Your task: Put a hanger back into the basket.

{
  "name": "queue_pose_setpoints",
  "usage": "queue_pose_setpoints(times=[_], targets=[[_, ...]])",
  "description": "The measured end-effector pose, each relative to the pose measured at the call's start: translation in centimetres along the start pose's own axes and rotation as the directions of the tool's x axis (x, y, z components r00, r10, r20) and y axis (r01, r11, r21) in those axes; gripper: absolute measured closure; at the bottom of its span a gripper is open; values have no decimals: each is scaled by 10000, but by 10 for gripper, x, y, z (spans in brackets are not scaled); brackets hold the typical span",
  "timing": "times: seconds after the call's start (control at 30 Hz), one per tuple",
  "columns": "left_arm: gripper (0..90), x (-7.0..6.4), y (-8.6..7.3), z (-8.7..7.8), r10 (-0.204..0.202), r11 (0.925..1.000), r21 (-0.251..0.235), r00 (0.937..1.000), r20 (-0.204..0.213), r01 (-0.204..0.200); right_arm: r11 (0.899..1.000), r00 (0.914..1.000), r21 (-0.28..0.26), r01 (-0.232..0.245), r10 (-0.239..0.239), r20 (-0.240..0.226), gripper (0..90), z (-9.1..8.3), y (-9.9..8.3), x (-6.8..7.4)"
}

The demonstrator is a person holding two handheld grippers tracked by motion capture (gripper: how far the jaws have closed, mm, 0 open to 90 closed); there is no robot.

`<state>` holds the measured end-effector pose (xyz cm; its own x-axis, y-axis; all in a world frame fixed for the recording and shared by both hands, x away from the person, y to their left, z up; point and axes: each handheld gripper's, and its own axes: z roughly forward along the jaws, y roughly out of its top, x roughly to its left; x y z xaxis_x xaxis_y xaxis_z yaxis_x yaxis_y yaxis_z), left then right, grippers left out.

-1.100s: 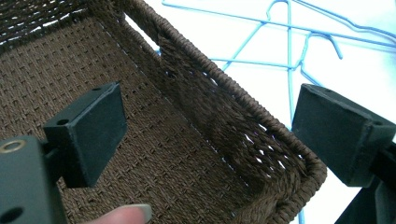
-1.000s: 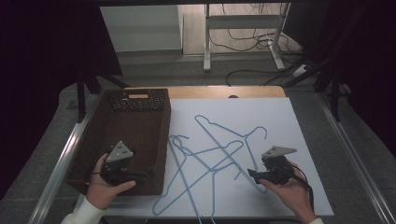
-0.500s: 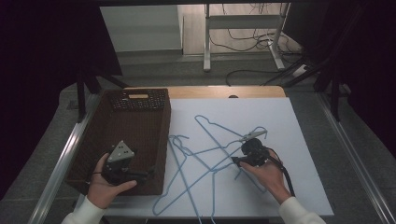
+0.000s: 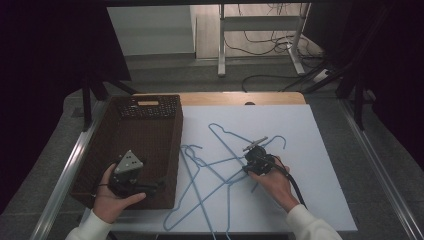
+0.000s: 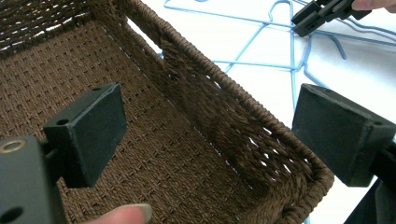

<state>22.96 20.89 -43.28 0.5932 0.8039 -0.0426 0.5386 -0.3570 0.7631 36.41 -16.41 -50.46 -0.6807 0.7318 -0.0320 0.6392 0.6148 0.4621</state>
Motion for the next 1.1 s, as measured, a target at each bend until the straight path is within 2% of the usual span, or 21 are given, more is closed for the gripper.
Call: queue_pose_setpoints(times=[0.13,0.27,0.4,0.5,0.6,0.77,0.83,0.87,0.97,1.1], targets=[[106,0,0,-1,13,10000,-26,10000,11,-13,9999,10000,104,59,-59,-54,844,-1,0,2],[106,1,0,-2,9,10000,-73,10000,12,-9,10000,10000,74,43,-43,10,862,-5,-1,-1],[106,2,1,-2,-10,10000,-91,10000,-10,10,9990,9999,-450,-18,11,-144,866,-19,-2,-4],[106,3,1,-3,-32,9999,-121,10000,-14,32,9972,9997,-733,122,-136,-190,866,-32,-7,-4],[106,4,1,-4,-64,9998,-162,10000,-38,63,9940,9994,-1068,224,-251,-239,866,-46,-18,-2],[106,4,2,-6,-50,9997,-220,10000,-42,49,9904,9976,-1284,519,-573,-390,866,-65,-44,-1],[106,4,2,-6,-48,9997,-225,10000,-41,47,9888,9965,-1355,619,-688,-467,866,-70,-56,-1],[106,3,3,-5,-41,9997,-222,10000,-30,41,9888,9965,-1355,619,-688,-467,866,-70,-56,-1],[106,3,3,-3,-4,9998,-179,10000,-26,4,9873,9934,-1400,756,-867,-746,866,-77,-77,0],[107,1,4,-3,44,9998,-182,10000,-17,-44,9872,9901,-1316,905,-1035,-949,866,-83,-94,1]])
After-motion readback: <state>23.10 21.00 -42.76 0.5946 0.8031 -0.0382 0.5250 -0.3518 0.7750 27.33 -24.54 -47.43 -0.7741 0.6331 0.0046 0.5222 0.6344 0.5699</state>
